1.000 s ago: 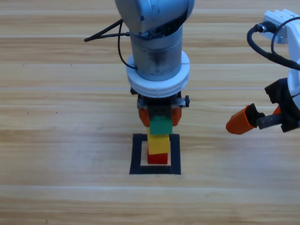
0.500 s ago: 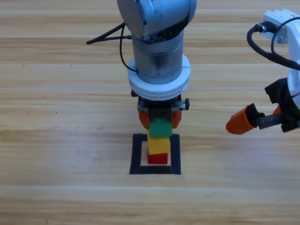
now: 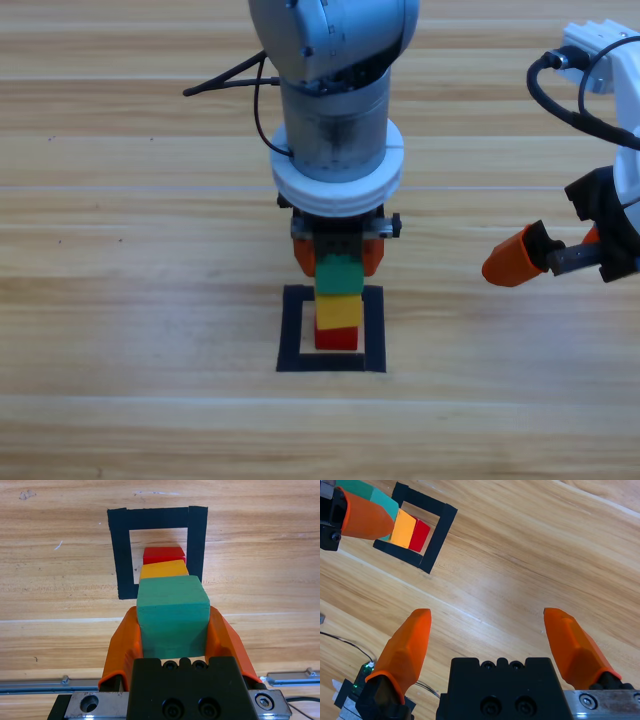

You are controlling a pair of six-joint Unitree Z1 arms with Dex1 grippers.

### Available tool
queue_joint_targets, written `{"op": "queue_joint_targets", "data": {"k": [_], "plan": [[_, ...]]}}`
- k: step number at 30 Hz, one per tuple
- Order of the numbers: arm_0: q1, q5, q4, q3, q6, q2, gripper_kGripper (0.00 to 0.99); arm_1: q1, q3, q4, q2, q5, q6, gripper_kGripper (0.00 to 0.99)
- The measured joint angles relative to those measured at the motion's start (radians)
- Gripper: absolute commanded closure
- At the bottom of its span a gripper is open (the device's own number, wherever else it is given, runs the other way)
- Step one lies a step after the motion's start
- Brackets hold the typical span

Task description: Stack the blocks in the rectangular block: red at the bottom, yellow in the middle, green on top

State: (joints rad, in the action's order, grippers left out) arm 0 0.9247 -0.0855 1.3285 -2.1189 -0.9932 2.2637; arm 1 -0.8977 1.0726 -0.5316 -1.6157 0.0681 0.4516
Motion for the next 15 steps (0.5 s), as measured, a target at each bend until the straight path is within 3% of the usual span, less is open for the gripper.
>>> {"op": "queue_joint_targets", "data": {"k": [15], "plan": [[0.0, 0.0, 0.0, 0.008, 0.0, 0.0, 0.99, 0.0, 0.0, 0.0, 0.0, 0.0, 0.002, 0.0]]}}
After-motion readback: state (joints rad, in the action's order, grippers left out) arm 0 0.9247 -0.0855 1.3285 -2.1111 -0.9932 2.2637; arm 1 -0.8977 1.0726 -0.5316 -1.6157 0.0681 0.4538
